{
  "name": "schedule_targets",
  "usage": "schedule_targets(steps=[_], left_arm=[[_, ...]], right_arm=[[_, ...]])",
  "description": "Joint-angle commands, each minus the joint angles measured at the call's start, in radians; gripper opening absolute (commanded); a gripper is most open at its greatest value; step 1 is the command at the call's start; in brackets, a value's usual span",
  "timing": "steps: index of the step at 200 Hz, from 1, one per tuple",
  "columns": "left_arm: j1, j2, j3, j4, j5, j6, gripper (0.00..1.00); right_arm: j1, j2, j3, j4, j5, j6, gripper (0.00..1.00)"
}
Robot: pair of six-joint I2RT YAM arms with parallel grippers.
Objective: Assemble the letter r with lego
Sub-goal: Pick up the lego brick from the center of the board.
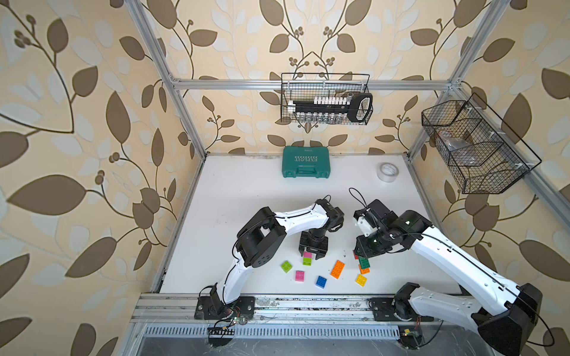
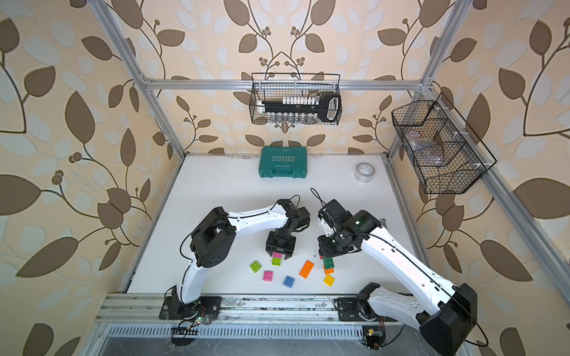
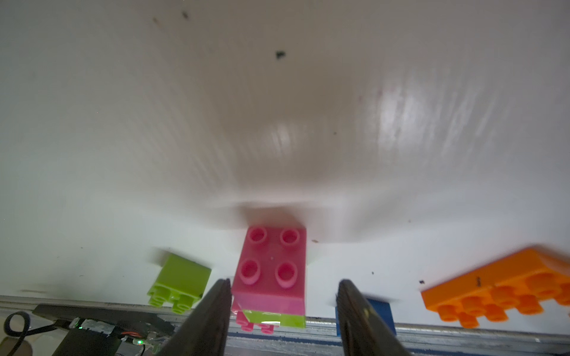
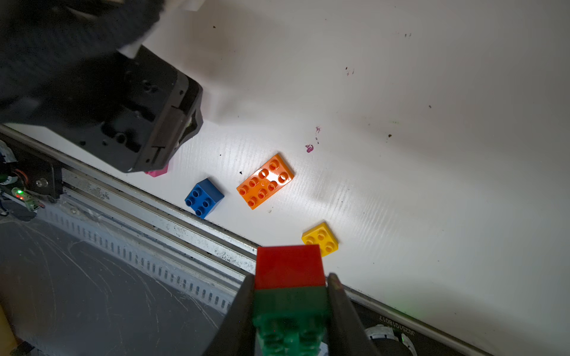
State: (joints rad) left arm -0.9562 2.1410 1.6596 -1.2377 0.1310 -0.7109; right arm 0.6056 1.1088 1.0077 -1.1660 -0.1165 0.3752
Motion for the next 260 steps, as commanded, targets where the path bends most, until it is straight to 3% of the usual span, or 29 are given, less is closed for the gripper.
schedule_targets(steps=[1,77,167,260], left_arm=[[-0.004,0.012,0.025,-0.043,-0.042,0.008,0.57],[-0.004,0.031,-0.002,-0.003,-0.022,-0.016,0.44],[-0.001,0.063,-0.007,0.013,-0.002,-0.025,0.47],[0.036,0.089,-0.006,0.029,0.048,-0.001,0.31]], right_arm=[[-0.005,-0.005,-0.017,-0.015,-0.005,-0.013,0.00],[-0.006,-0.005,-0.020,-0.018,-0.003,-0.018,0.00],[-0.012,0.001,-0.021,-0.023,-0.006,-0.028,0.00],[-0.016,0.001,-0.033,-0.020,-0.005,-0.029,0.00]])
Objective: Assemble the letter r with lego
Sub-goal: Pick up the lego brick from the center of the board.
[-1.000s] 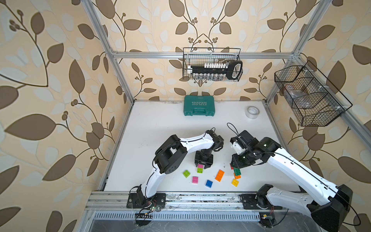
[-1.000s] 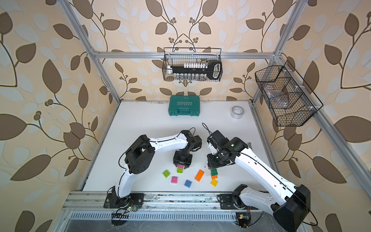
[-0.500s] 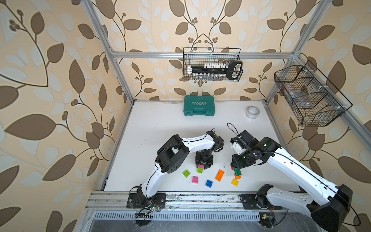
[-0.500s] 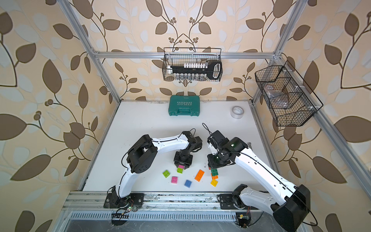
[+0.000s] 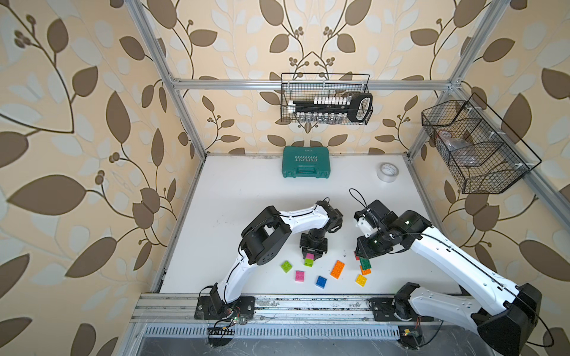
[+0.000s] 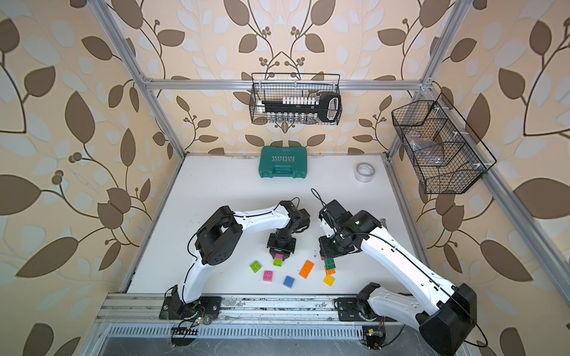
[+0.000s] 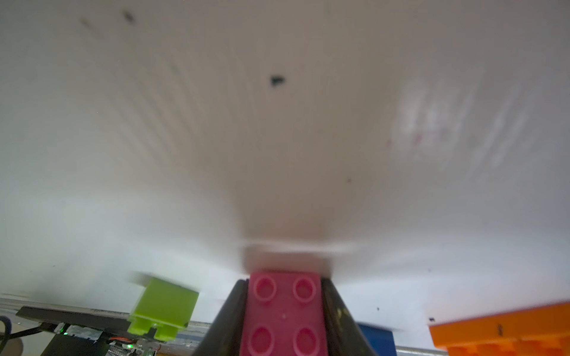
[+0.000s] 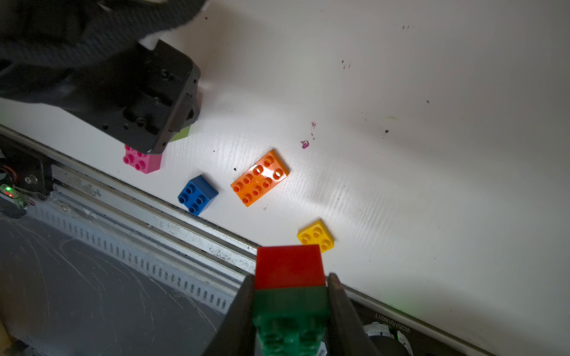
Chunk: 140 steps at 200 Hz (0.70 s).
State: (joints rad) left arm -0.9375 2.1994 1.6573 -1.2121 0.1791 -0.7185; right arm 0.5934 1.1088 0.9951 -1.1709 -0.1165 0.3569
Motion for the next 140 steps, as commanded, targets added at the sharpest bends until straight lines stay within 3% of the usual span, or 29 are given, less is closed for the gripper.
schedule_targets(steps=[1,44,58,66,89,110,140], left_arm=[[0.017,0.031,-0.004,0.003,0.000,0.008,0.31],[0.037,-0.024,0.018,0.017,-0.039,-0.003,0.18],[0.039,-0.058,0.037,0.029,-0.076,-0.007,0.11],[0.039,-0.083,0.046,0.049,-0.103,-0.009,0.00],[0.039,-0.178,0.022,0.126,-0.230,-0.046,0.00],[0.034,-0.290,-0.095,0.272,-0.374,-0.097,0.00],[0.013,-0.491,-0.427,0.670,-0.568,-0.177,0.00]], right_arm=[[-0.003,0.001,-0.021,-0.015,-0.005,-0.011,0.00],[-0.006,-0.006,-0.026,-0.013,0.004,-0.006,0.00],[-0.006,-0.010,-0.026,-0.010,0.016,0.000,0.00],[-0.007,-0.016,-0.026,-0.007,0.030,0.008,0.00],[-0.007,-0.052,-0.019,0.018,0.088,0.045,0.00],[-0.007,-0.118,-0.019,0.054,0.152,0.080,0.00],[-0.007,-0.223,-0.032,0.116,0.217,0.101,0.00]])
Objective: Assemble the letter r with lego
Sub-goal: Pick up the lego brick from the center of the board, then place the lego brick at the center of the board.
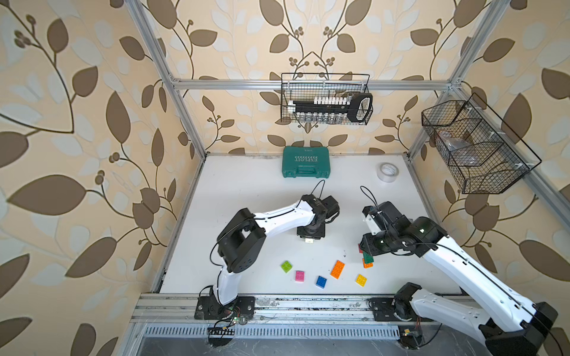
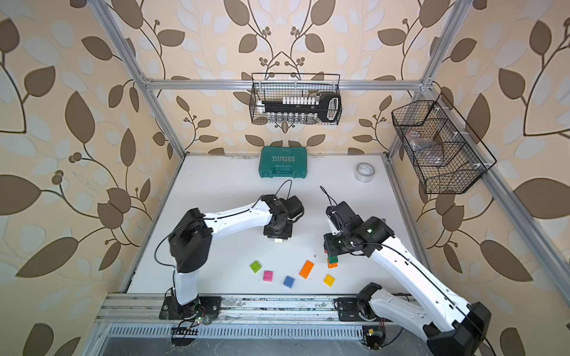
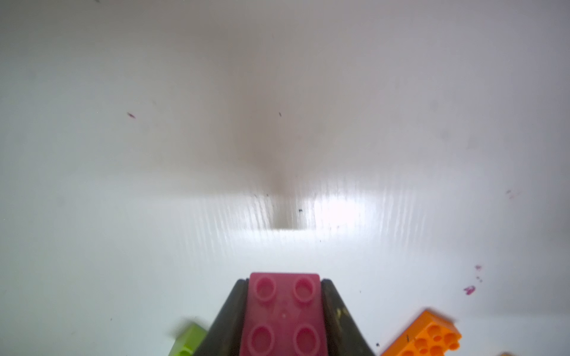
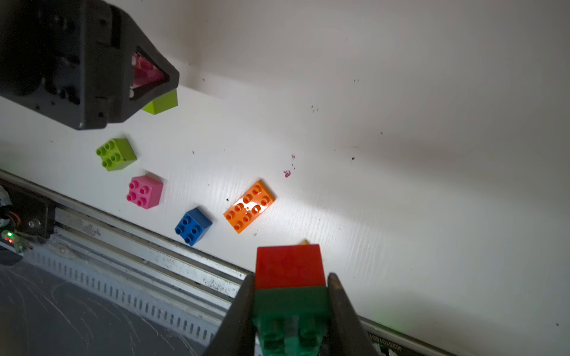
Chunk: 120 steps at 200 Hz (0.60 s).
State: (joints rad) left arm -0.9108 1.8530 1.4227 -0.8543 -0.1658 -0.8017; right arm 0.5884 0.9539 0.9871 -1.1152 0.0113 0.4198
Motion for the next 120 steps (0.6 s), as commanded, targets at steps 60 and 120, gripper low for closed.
schedule_targets(steps=[60,120], left_arm=[[-0.178,-0.076,-0.493,0.859,-0.674,-0.097,0.00],[-0.339,0.146,-0.403,0.532,-1.027,-0.573,0.00]], right_arm=[[-0.003,-0.157,-0.039,0.115,0.129,0.005,0.00],[-0.002,-0.182,-0.021,0.134,0.113,-0.009,0.00]])
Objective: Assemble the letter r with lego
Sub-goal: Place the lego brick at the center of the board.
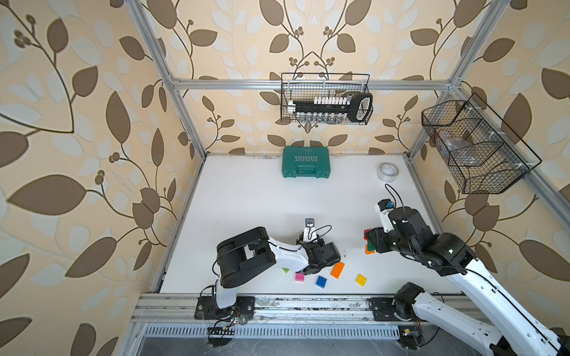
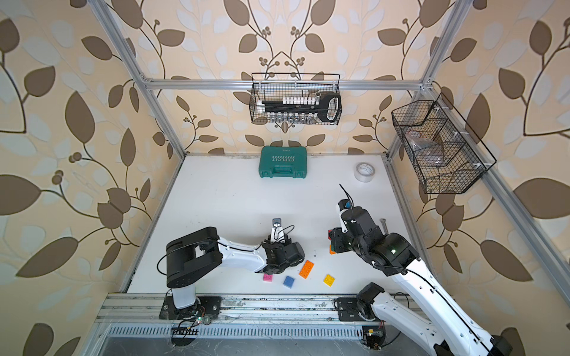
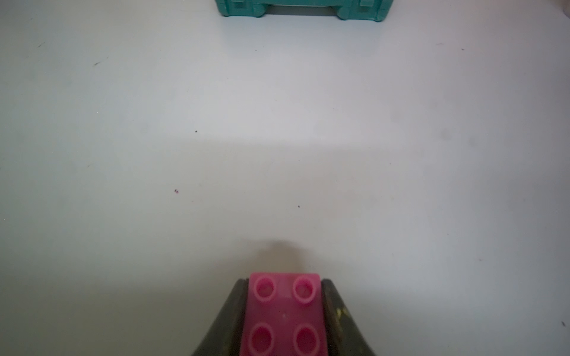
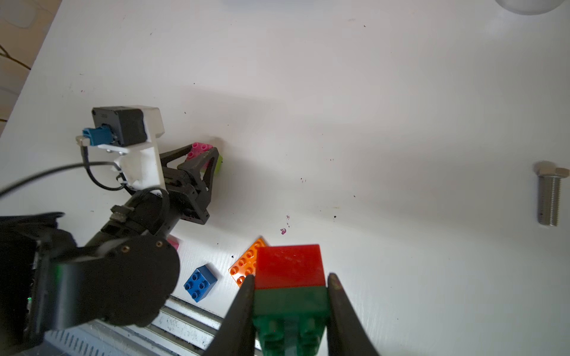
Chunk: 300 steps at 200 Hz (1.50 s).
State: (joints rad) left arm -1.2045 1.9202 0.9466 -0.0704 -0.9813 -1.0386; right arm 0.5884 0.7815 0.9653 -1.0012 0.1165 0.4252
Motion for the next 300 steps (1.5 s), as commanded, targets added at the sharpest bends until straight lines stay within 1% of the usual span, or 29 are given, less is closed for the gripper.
schedule_targets(steps=[1,12,18,25,35,41,50,59,72,78,87,113,134,158,169,176,185,210,228,272,287,300], left_arm=[[-0.047,0.084,0.078,-0.274,-0.215,-0.359,0.00],[-0.064,0.131,0.130,-0.499,-0.249,-0.602,0.00],[-0.071,0.152,0.159,-0.595,-0.263,-0.688,0.00],[-0.077,0.171,0.190,-0.682,-0.278,-0.759,0.00],[-0.082,0.183,0.218,-0.753,-0.284,-0.814,0.00],[-0.085,0.181,0.219,-0.759,-0.283,-0.826,0.00],[-0.089,0.168,0.198,-0.727,-0.272,-0.827,0.10],[-0.089,0.149,0.160,-0.677,-0.251,-0.826,0.18],[-0.089,0.130,0.124,-0.621,-0.235,-0.814,0.29],[-0.089,0.129,0.124,-0.622,-0.231,-0.810,0.34],[-0.089,0.131,0.131,-0.636,-0.225,-0.815,0.45],[-0.089,0.129,0.120,-0.596,-0.197,-0.791,0.67],[-0.089,0.110,0.092,-0.518,-0.176,-0.730,0.76],[-0.089,0.095,0.084,-0.493,-0.149,-0.700,0.81],[-0.089,0.082,0.079,-0.469,-0.134,-0.664,0.84],[-0.089,0.074,0.076,-0.460,-0.120,-0.649,0.89],[-0.088,0.058,0.072,-0.440,-0.103,-0.616,0.98],[-0.088,-0.016,0.034,-0.345,-0.043,-0.477,0.99],[-0.089,-0.078,0.016,-0.341,-0.001,-0.430,0.99],[-0.089,-0.230,0.016,-0.395,0.112,-0.302,0.99],[-0.087,-0.284,0.032,-0.445,0.155,-0.289,0.99],[-0.072,-0.334,0.040,-0.482,0.220,-0.280,0.99]], right_arm=[[-0.002,-0.009,0.002,0.019,0.008,-0.015,0.00],[-0.002,-0.010,0.008,0.012,0.008,-0.015,0.00],[-0.003,-0.010,0.011,0.009,0.006,-0.016,0.00],[-0.003,-0.008,0.013,0.005,0.004,-0.016,0.00],[-0.003,-0.008,0.015,0.000,-0.003,-0.013,0.00],[-0.003,-0.008,0.014,-0.001,-0.009,-0.010,0.00],[-0.004,-0.007,0.012,-0.002,-0.018,-0.007,0.00],[-0.003,-0.005,0.012,-0.005,-0.023,-0.004,0.00],[-0.002,-0.003,0.011,-0.005,-0.030,0.002,0.00],[-0.003,-0.005,0.010,-0.004,-0.032,0.004,0.00],[-0.003,-0.005,0.011,-0.002,-0.036,0.007,0.00],[-0.002,0.000,0.021,-0.003,-0.040,0.008,0.00],[-0.003,0.005,0.033,-0.013,-0.040,0.004,0.00],[-0.003,0.005,0.043,-0.025,-0.033,-0.003,0.00],[-0.002,0.005,0.044,-0.030,-0.033,-0.004,0.00],[-0.003,0.005,0.047,-0.032,-0.033,-0.006,0.00],[-0.003,0.004,0.046,-0.035,-0.033,-0.005,0.00],[-0.003,0.005,0.044,-0.038,-0.033,-0.006,0.00],[-0.003,0.010,0.046,-0.041,-0.034,-0.012,0.00],[-0.002,0.046,0.072,-0.045,-0.056,-0.059,0.00],[-0.002,0.090,0.105,-0.064,-0.067,-0.093,0.00],[-0.003,0.137,0.140,-0.089,-0.072,-0.124,0.00]])
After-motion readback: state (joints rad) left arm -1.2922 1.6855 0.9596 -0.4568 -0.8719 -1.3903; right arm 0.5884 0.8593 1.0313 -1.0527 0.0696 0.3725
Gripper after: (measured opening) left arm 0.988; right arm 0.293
